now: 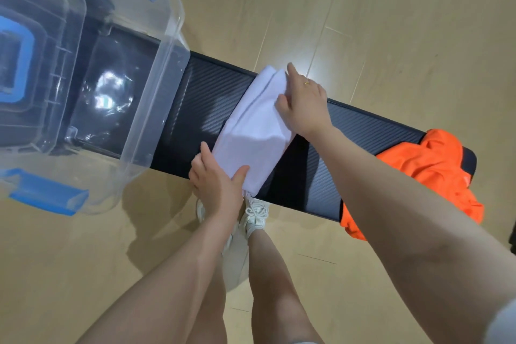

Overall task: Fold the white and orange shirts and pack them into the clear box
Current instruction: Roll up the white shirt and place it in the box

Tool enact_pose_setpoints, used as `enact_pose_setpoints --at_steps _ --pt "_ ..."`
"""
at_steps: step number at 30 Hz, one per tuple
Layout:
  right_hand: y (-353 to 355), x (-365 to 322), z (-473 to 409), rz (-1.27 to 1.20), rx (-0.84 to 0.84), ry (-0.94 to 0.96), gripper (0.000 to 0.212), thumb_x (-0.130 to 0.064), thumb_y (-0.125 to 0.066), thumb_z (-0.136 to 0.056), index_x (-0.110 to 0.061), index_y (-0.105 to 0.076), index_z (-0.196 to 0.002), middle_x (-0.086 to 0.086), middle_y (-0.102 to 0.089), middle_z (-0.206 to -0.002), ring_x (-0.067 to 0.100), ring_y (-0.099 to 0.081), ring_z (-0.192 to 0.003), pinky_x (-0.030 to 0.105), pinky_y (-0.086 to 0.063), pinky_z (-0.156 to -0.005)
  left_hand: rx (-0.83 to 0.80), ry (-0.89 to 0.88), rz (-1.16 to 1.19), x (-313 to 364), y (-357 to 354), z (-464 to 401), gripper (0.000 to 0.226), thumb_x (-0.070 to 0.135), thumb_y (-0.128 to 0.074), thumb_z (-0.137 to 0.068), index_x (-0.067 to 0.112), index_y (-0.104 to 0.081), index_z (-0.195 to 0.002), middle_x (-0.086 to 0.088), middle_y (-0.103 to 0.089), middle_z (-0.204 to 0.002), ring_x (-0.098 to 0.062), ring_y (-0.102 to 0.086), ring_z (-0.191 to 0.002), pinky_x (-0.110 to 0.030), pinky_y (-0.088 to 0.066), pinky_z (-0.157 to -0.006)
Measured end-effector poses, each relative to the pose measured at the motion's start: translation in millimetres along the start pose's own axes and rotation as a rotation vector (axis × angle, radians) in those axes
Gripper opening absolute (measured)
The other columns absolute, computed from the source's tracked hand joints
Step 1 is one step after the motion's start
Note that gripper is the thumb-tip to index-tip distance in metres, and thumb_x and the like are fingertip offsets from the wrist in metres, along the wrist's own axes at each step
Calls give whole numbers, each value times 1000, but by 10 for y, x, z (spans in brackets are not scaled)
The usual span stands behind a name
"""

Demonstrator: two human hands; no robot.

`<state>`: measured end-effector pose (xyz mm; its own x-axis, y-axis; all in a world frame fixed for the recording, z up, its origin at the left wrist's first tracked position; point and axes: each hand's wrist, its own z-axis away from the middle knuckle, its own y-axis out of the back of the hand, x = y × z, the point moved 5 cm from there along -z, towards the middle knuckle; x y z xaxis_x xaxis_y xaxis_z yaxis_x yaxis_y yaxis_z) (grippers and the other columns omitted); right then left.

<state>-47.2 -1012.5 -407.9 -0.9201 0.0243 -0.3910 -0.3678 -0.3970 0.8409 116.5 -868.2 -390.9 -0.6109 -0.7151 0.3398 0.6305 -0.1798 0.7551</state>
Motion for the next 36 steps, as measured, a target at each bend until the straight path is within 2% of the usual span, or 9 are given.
enact_pose_setpoints --at_steps 3,5,8,11,13,17,22,29,36 --pt "91 126 45 -149 -87 -112 59 -22 -49 -90 -8 -28 -143 13 -51 -130 31 -45 -120 40 -34 -98 15 276 298 -100 -7 31 63 34 -75 -74 13 -45 -125 -8 -55 -120 -31 -51 -112 -44 -44 -93" --pt "154 156 48 -189 -93 -164 55 -20 -53 -89 -7 -35 -139 13 -50 -132 31 -43 -122 42 -37 -97 -22 402 585 -137 -23 74 39 27 -70 -80 10 -52 -110 -6 -60 -104 -26 -58 -98 -33 -48 -78" --pt "200 155 107 -57 -19 -169 31 -13 -51 -86 -4 -51 -116 15 -56 -111 35 -48 -106 39 -40 -82 -111 425 839 -127 24 146 11 18 -63 -87 12 -57 -94 -2 -62 -93 -20 -60 -88 -22 -48 -66" --pt "137 253 276 -247 -154 -368 8 -10 -54 -80 -8 -53 -88 6 -55 -82 26 -51 -82 31 -40 -60 -192 410 980 -87 198 218 8 12 -59 -89 19 -56 -88 -1 -63 -92 -17 -61 -84 -29 -51 -72" --pt "159 294 427 -384 -236 -481 16 -13 -60 -80 -13 -48 -70 0 -50 -69 23 -50 -74 27 -37 -53 -231 344 985 -70 369 273 6 9 -58 -90 15 -56 -91 -3 -63 -91 -18 -60 -82 -33 -50 -72" --pt "522 122 681 -729 -254 -493 23 -15 -66 -83 -5 -62 -103 7 -64 -94 26 -61 -86 33 -52 -69 -241 239 959 39 824 455 10 13 -60 -89 13 -57 -99 -2 -65 -98 -17 -62 -89 -32 -51 -77" --pt "1269 -617 601 -864 -283 -259 23 -15 -65 -83 -4 -62 -103 7 -66 -91 19 -62 -77 30 -50 -65 -95 202 1091 108 1477 666 3 16 -59 -90 18 -58 -92 -1 -66 -95 -20 -62 -91 -38 -50 -83" --pt "1492 -1984 87 -763 -247 -7 19 -14 -63 -80 -3 -60 -95 4 -58 -81 17 -54 -71 27 -43 -63 71 386 1281 -132 2164 341 8 19 -53 -94 20 -60 -98 1 -67 -100 -18 -64 -89 -34 -54 -82" --pt "706 -2586 -308 -52 -124 74 17 -19 -53 -81 -8 -58 -93 16 -65 -91 33 -58 -87 33 -38 -65 -34 571 1125 -551 1994 -384 29 21 -50 -93 10 -54 -120 -9 -62 -117 -29 -60 -106 -45 -48 -96"
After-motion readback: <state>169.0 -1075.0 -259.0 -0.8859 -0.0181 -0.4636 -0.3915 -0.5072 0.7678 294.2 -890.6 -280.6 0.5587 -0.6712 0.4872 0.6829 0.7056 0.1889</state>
